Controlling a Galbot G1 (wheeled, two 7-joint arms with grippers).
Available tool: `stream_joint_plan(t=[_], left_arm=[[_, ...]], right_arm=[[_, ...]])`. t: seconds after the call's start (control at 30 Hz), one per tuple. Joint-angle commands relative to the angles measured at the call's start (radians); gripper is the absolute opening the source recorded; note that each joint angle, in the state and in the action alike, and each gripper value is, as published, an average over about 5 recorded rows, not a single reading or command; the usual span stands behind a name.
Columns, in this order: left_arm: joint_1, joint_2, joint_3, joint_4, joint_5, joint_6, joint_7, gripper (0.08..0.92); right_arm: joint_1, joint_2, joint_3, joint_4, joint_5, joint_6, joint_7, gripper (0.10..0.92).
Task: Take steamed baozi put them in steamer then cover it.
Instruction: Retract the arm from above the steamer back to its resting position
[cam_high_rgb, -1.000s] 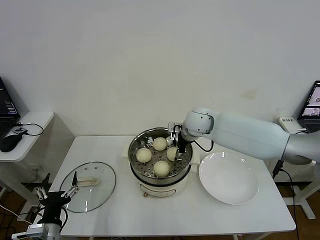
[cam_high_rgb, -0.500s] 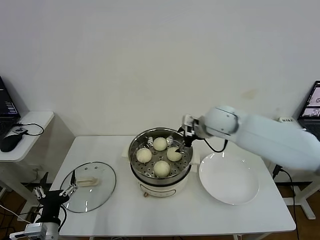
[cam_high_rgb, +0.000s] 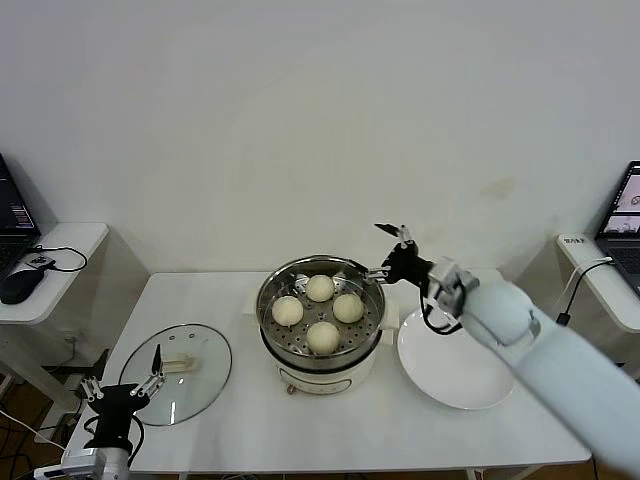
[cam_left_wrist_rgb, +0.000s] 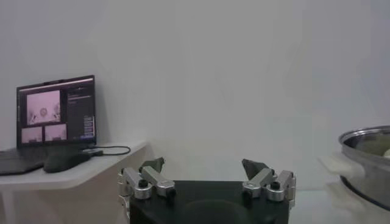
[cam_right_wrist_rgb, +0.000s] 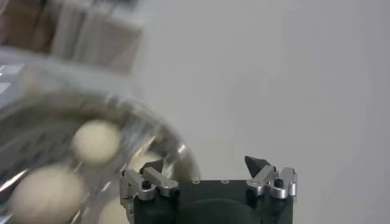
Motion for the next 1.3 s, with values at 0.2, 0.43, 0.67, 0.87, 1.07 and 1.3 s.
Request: stream_joint_plan(t=[0.2,0.43,0.67,0.87,1.07,1.3], left_arm=[[-0.024,-0.006,-0.044,0.177,0.786,-0.086,-0.089,0.823],[0.013,0.023,-0.139,0.241,1.325,-0.162,-0.152,0.823],[0.075,0.029,-0.155,0.237,1.492,-0.139,-0.131,0.823],[-0.013,0.043,-0.124,0.356,1.526,-0.149,-0.118,0.823],[-0.112,0.084,-0.1,0.448,1.52,-0.162,-0.119,0.823],[-0.205,0.126,-0.057,0.515,1.507,-0.156,-0.102,0.823]], right_arm=[[-0.779,0.567,0.79,0.078,-0.109,0.308,-0.093,0.823],[-0.829,0.606,0.839,0.1,-0.114,0.26,-0.064,0.823],[-0.829,0.609,0.852,0.091,-0.136,0.258,-0.049,0.823],[-0.834,0.61,0.842,0.081,-0.141,0.265,-0.042,0.823],[-0.846,0.624,0.84,0.084,-0.154,0.272,-0.038,0.823],[-0.873,0.641,0.845,0.085,-0.173,0.289,-0.043,0.823]])
